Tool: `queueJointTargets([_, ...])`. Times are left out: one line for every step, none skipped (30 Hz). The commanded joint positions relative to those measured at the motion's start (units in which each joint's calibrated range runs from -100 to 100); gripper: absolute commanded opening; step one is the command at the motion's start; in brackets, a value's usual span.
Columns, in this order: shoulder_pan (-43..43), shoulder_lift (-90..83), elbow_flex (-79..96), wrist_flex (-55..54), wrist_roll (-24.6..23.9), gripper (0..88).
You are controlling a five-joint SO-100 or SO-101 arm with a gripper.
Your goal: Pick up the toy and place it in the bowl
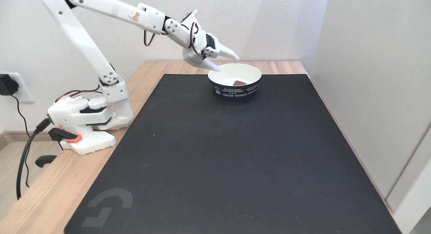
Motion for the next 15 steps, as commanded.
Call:
queueJointTargets([0.49, -2.73, -0.73, -1.09, 0.18, 23.9])
queueJointTargets([0.66, -3.31, -1.36, -1.09, 0.18, 23.0])
queueJointTargets([0.82, -4.56, -1.72, -1.09, 0.23, 20.4])
queueJointTargets([1.32, -6.23, -1.81, -1.09, 0.23, 17.1])
queueJointTargets([2.33, -8.4, -1.81, -1.09, 0.23, 13.4])
queueJointTargets([4.59, -13.9, -1.54, -0.5, 0.23, 5.3])
queueJointTargets([6.09, -16.82, -0.55, -0.5, 0.23, 2.2])
queueJointTargets([7.93, -20.07, 1.08, -0.75, 0.23, 1.8])
queueJointTargets([10.19, -23.49, 3.24, -0.92, 0.23, 2.4])
queueJointTargets([15.04, -30.41, 8.38, -0.92, 0.23, 2.6])
queueJointTargets([17.89, -33.99, 11.62, -0.92, 0.39, 2.6])
queueJointTargets([20.9, -37.83, 15.5, -0.92, 0.86, 2.6])
queueJointTargets([23.74, -41.41, 19.19, -0.92, 1.85, 2.6])
queueJointTargets([26.25, -45.08, 22.98, -0.92, 3.36, 2.6])
queueJointTargets([30.27, -51.92, 29.92, -0.92, 7.07, 2.6])
